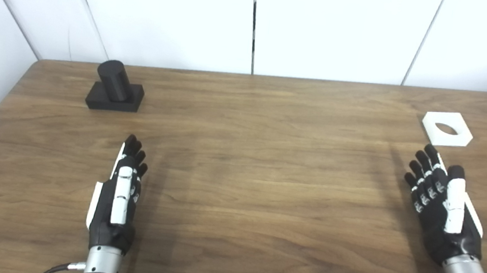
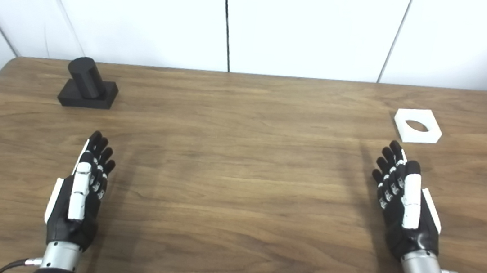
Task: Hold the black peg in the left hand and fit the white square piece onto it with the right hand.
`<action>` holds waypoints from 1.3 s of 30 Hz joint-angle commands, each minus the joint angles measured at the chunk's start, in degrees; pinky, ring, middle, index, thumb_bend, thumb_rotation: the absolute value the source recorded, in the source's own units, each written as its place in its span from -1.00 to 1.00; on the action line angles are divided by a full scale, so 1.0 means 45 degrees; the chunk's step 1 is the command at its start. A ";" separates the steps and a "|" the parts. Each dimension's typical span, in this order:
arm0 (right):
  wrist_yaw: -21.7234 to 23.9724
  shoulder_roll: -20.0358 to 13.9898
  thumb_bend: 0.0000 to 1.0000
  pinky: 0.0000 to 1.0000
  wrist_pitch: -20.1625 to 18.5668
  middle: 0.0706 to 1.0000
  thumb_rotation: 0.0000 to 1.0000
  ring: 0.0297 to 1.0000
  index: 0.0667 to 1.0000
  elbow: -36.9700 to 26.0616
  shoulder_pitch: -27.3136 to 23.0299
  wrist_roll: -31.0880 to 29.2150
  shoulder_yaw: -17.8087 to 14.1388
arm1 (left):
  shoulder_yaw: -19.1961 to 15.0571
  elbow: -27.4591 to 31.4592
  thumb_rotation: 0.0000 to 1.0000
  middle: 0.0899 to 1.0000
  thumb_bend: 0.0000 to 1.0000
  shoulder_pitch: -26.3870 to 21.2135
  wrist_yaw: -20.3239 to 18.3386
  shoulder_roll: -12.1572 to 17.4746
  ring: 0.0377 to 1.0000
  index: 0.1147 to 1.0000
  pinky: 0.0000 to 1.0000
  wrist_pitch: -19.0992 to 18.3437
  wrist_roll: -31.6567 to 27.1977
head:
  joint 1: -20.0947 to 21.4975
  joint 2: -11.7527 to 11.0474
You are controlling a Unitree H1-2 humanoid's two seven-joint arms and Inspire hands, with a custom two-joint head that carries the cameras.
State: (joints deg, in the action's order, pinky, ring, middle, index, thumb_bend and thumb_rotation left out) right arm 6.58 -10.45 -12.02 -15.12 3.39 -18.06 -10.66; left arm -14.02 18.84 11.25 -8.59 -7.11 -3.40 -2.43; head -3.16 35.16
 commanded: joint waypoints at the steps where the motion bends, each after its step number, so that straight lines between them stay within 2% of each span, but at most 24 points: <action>1: 0.0161 -0.0139 0.14 1.00 0.0372 1.00 1.00 1.00 1.00 -0.0365 -0.0356 -0.0216 -0.0077 | 0.0009 0.0422 0.80 1.00 -0.01 0.1017 0.0027 0.1083 1.00 1.00 1.00 0.0194 0.0168 | -0.0039 -0.0009; 4: 0.0185 -0.0147 0.13 1.00 0.0368 1.00 1.00 1.00 1.00 -0.0399 -0.0341 -0.0310 -0.0094 | -0.0031 0.0449 0.73 1.00 0.03 0.0980 -0.0032 0.1128 1.00 1.00 1.00 0.0213 0.0174 | -0.0068 -0.0007; 6: 0.0187 -0.0177 0.14 1.00 0.0357 1.00 1.00 1.00 1.00 -0.0439 -0.0311 -0.0300 -0.0082 | -0.0082 0.0435 0.62 1.00 0.04 0.0923 -0.0045 0.1149 1.00 1.00 1.00 0.0284 0.0119 | -0.0083 -0.0017; 12: 0.0218 -0.0235 0.17 1.00 0.0304 1.00 1.00 1.00 1.00 -0.0457 -0.0268 -0.0388 -0.0090 | -0.0220 0.0451 0.50 1.00 -0.02 0.0779 -0.0041 0.1201 1.00 1.00 1.00 0.0229 0.0076 | -0.0146 -0.0030; 14: 0.0230 -0.0266 0.16 1.00 0.0346 1.00 1.00 1.00 1.00 -0.0407 -0.0267 -0.0399 -0.0110 | -0.0292 0.0495 0.44 1.00 -0.04 0.0699 0.0042 0.1224 1.00 1.00 1.00 0.0127 0.0226 | -0.0235 -0.0044; 16: 0.0269 -0.0316 0.16 1.00 0.0409 1.00 1.00 1.00 1.00 -0.0352 -0.0264 -0.0411 -0.0127 | -0.0335 0.0685 0.31 1.00 -0.01 0.0630 0.0224 0.1393 1.00 1.00 1.00 -0.0259 0.0986 | -0.0307 -0.0068; 17: 0.0263 -0.0332 0.15 1.00 0.0431 1.00 1.00 1.00 1.00 -0.0326 -0.0268 -0.0397 -0.0143 | -0.0332 0.0791 0.25 1.00 0.03 0.0576 0.0289 0.1576 1.00 1.00 1.00 -0.0450 0.1606 | -0.0359 -0.0083; 20: 0.0260 -0.0374 0.14 1.00 0.0427 1.00 1.00 1.00 1.00 -0.0253 -0.0292 -0.0436 -0.0200 | -0.0414 0.1109 -0.10 1.00 0.22 0.0175 0.0242 0.2228 1.00 1.00 1.00 -0.1281 0.3302 | -0.0472 -0.0121; 24: 0.0349 -0.0453 0.15 1.00 0.0491 1.00 1.00 1.00 1.00 -0.0088 -0.0335 -0.0488 -0.0248 | -0.0732 0.1679 -0.47 1.00 0.54 -0.0540 0.0098 0.2851 1.00 1.00 0.97 -0.2564 0.5188 | -0.0543 -0.0071; 26: 0.0355 -0.0481 0.17 1.00 0.0442 1.00 1.00 1.00 1.00 -0.0039 -0.0361 -0.0525 -0.0270 | -0.1001 0.1664 -0.58 1.00 0.64 -0.0978 0.0008 0.3278 1.00 1.00 0.98 -0.2568 0.5544 | -0.0583 -0.0057; 28: 0.0379 -0.0499 0.17 1.00 0.0428 1.00 1.00 1.00 1.00 -0.0003 -0.0380 -0.0589 -0.0289 | -0.1263 0.1566 -0.61 1.00 0.81 -0.1445 0.0007 0.3635 1.00 1.00 1.00 -0.2757 0.5857 | -0.0616 -0.0056; 30: 0.0340 -0.0490 0.17 1.00 0.0409 1.00 1.00 1.00 1.00 -0.0013 -0.0387 -0.0558 -0.0284 | -0.1352 0.1482 -0.63 1.00 0.90 -0.1914 0.0122 0.4039 1.00 1.00 0.97 -0.3292 0.6250 | -0.0632 -0.0054; 32: 0.0340 -0.0496 0.17 1.00 0.0445 1.00 1.00 1.00 1.00 0.0029 -0.0381 -0.0530 -0.0276 | -0.1129 0.1196 -0.75 1.00 0.94 -0.2335 0.0299 0.4752 1.00 1.00 0.97 -0.3746 0.6869 | -0.0657 -0.0073; 34: 0.0364 -0.0521 0.17 1.00 0.0492 1.00 1.00 1.00 1.00 0.0065 -0.0370 -0.0566 -0.0283 | -0.0782 0.0819 -0.71 1.00 0.98 -0.2661 0.0504 0.5473 1.00 1.00 0.92 -0.4019 0.7535 | -0.0677 -0.0072; 39: 0.0451 -0.0611 0.18 1.00 0.0482 1.00 1.00 1.00 1.00 0.0166 -0.0359 -0.0634 -0.0373 | -0.0172 0.0147 -0.73 1.00 1.00 -0.3284 0.0703 0.6443 1.00 1.00 0.87 -0.4759 0.8397 | -0.0744 -0.0069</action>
State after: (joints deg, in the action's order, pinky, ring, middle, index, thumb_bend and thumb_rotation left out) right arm 8.01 -12.27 -12.04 -13.41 2.90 -19.99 -11.65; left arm -14.90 19.11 -1.48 -6.62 19.83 -24.16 33.56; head -6.50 34.80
